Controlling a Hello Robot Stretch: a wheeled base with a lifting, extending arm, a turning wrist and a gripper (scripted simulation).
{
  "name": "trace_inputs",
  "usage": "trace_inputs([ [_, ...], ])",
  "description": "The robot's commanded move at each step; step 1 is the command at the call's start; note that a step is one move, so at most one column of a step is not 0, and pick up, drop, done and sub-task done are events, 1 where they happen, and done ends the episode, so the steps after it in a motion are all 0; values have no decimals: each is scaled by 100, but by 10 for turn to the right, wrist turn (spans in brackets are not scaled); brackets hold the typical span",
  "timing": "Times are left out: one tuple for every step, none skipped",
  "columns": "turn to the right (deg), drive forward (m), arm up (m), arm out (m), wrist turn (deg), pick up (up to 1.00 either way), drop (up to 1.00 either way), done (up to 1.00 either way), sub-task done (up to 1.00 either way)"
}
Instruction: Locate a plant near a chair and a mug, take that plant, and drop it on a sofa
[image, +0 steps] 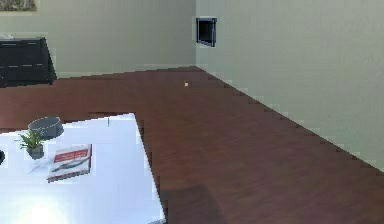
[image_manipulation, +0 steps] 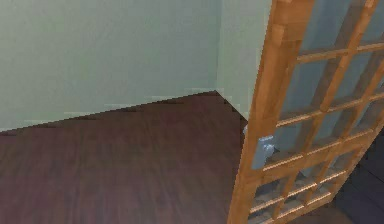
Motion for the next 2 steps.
trace_inputs([
  [120,0,0,0,0,0,0,0,0],
  [0,55,0,0,0,0,0,0,0],
])
